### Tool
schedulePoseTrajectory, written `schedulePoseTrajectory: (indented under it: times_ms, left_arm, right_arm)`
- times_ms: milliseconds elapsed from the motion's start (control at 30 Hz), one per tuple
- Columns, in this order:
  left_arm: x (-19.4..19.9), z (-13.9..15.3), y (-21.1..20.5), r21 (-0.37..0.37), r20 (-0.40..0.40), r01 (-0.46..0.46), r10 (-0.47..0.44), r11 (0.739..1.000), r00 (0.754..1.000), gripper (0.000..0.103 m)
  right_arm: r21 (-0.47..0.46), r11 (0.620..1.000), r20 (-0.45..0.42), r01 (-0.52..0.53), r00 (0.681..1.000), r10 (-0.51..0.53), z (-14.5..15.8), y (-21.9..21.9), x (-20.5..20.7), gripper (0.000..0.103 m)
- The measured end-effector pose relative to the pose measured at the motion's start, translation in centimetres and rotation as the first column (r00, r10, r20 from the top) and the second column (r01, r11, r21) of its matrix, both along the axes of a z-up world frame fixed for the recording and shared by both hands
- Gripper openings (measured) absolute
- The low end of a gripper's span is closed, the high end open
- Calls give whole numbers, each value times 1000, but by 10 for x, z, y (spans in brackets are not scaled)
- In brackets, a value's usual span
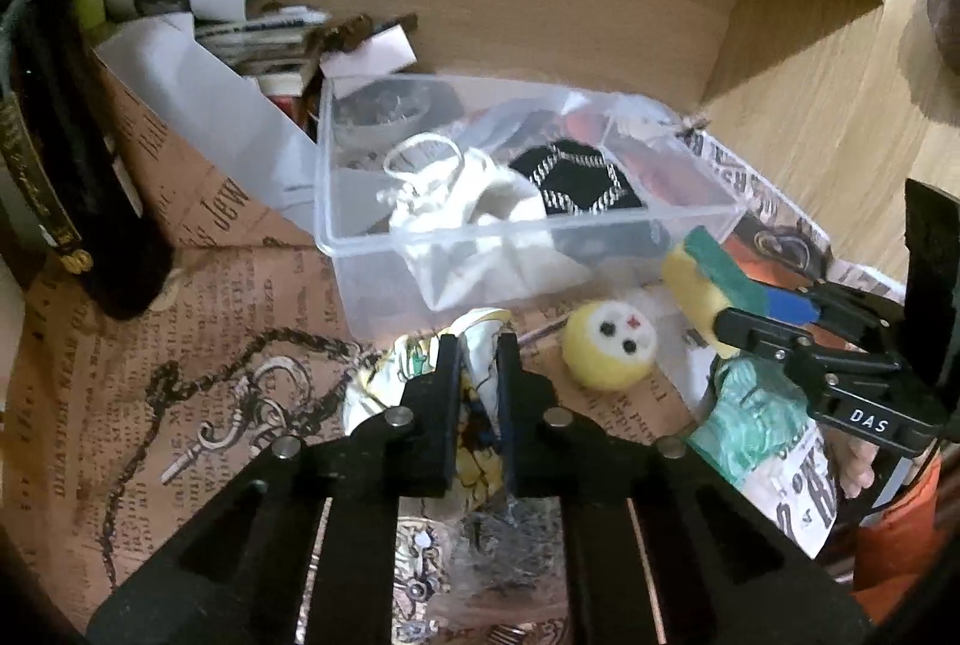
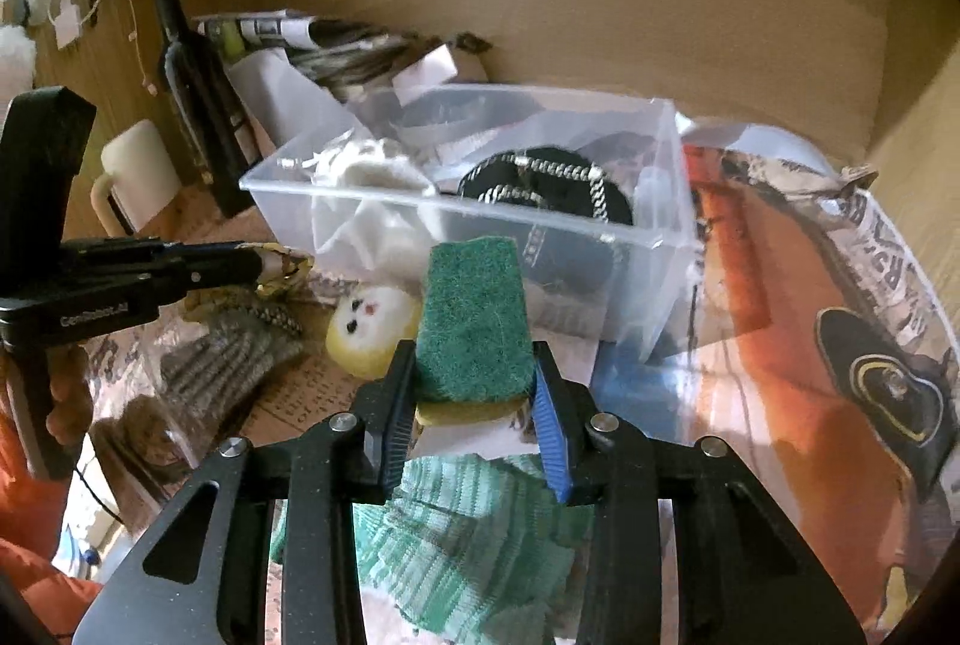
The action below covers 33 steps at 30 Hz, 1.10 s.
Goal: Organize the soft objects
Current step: 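Grasp the green sponge with the right tool while the left tool grasps the crumpled patterned wrapper, then carry the sponge and wrapper with both tools into the clear box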
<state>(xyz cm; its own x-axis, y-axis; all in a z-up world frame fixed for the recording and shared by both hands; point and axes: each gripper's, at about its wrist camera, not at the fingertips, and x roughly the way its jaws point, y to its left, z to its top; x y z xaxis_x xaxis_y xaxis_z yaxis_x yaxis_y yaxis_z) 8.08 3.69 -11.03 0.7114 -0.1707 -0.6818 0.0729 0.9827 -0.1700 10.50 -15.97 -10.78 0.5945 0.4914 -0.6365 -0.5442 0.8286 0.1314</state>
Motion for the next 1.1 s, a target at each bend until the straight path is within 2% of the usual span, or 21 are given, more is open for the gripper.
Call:
schedulePoseTrajectory:
  times_ms: [133,333,533,700,933,1100]
  left_arm:
    - [-3,14,7,-18,42,-15,15,1000,999,9]
    - [-13,43,9,-5,127,-29,29,1000,992,9]
    - [-12,75,8,15,226,-54,49,998,973,9]
    - [0,91,4,43,290,-73,58,996,955,9]
    - [41,92,3,53,287,-93,74,994,955,9]
    - [74,83,4,49,243,-98,83,994,966,9]
  right_arm:
    - [22,1000,44,6,999,-7,15,-6,-3,33]
    - [56,998,107,16,994,-22,35,-12,-5,33]
    - [90,996,150,22,988,-35,49,-14,0,33]
    - [113,993,183,26,982,-47,60,-11,8,33]
    - [105,993,204,45,977,-65,65,-6,30,33]
    - [78,994,176,75,981,-88,56,-3,55,33]
